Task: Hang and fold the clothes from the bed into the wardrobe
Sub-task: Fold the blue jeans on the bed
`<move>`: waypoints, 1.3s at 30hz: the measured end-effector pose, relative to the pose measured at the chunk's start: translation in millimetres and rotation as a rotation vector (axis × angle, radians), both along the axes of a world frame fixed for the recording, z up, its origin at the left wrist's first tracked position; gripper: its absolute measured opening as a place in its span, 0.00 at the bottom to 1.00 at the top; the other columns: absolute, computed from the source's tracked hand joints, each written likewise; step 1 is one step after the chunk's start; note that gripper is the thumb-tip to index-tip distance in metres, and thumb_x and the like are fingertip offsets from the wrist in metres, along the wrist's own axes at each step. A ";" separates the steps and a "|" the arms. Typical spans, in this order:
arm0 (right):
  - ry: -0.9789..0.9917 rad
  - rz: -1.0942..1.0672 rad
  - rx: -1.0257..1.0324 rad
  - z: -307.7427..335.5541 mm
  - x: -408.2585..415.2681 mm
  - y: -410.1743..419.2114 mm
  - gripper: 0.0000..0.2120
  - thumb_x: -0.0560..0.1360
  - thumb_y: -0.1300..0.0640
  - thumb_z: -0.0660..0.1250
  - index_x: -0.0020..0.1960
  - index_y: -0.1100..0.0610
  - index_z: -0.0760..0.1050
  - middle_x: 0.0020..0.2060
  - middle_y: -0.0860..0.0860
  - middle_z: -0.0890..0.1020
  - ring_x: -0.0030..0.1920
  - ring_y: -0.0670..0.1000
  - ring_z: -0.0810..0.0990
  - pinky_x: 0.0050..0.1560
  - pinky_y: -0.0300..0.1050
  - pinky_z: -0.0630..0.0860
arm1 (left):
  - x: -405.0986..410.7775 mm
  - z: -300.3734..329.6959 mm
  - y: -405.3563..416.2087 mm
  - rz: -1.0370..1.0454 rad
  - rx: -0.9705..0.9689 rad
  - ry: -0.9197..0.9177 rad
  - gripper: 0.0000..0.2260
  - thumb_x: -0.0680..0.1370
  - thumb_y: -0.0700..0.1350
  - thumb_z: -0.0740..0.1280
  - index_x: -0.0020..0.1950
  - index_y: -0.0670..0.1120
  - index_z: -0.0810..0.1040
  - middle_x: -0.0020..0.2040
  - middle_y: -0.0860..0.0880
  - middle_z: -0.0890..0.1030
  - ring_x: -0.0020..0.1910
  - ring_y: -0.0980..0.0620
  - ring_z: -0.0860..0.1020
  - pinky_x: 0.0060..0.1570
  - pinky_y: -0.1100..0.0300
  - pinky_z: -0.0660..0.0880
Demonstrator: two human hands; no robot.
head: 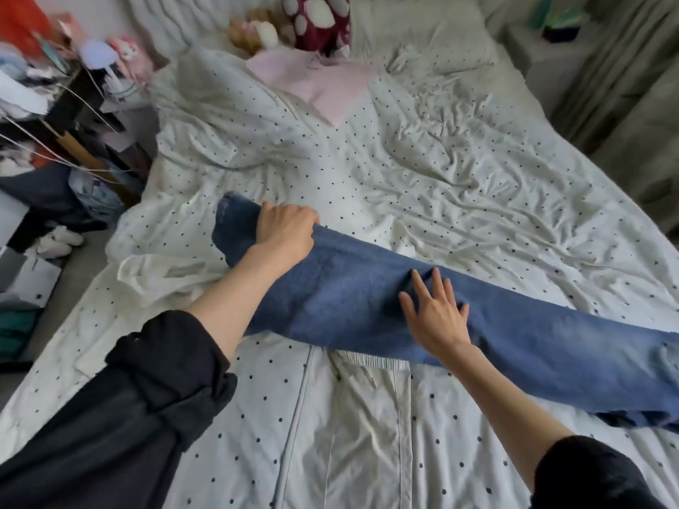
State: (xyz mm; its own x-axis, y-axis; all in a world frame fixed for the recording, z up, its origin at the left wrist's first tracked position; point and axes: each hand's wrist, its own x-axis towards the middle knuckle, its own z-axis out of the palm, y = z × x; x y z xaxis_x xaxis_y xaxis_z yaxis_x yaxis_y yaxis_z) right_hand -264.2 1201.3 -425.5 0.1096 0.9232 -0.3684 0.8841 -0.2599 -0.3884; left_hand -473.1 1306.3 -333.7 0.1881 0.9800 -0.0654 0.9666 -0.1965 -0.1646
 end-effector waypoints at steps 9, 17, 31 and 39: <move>-0.070 -0.029 -0.074 -68.4 -10.1 27.1 0.27 0.80 0.40 0.43 0.77 0.43 0.41 0.77 0.49 0.40 0.76 0.54 0.37 0.70 0.68 0.38 | -33.8 -118.3 47.4 0.164 -0.351 -0.198 0.21 0.80 0.54 0.59 0.73 0.54 0.63 0.74 0.48 0.60 0.73 0.46 0.57 0.71 0.43 0.52; -0.034 0.024 0.204 -48.9 -50.3 59.1 0.26 0.80 0.43 0.52 0.76 0.50 0.55 0.77 0.51 0.51 0.77 0.53 0.43 0.70 0.66 0.38 | -141.0 -108.0 41.1 0.571 0.014 -0.622 0.16 0.81 0.45 0.58 0.66 0.39 0.71 0.65 0.36 0.73 0.63 0.39 0.71 0.61 0.52 0.66; -0.137 0.720 0.538 -40.9 -142.5 16.2 0.41 0.63 0.43 0.75 0.72 0.50 0.63 0.70 0.56 0.69 0.69 0.58 0.68 0.66 0.68 0.60 | -155.2 -117.4 -14.1 0.877 -0.523 -1.656 0.07 0.71 0.37 0.56 0.42 0.44 0.73 0.35 0.48 0.80 0.42 0.47 0.76 0.42 0.59 0.71; 0.120 0.462 0.476 -19.8 -139.1 29.2 0.28 0.73 0.52 0.54 0.74 0.51 0.59 0.72 0.55 0.67 0.70 0.56 0.68 0.69 0.63 0.60 | -156.2 -116.0 -15.0 0.803 -0.443 -1.324 0.18 0.74 0.56 0.69 0.61 0.53 0.72 0.56 0.50 0.78 0.57 0.52 0.74 0.60 0.56 0.69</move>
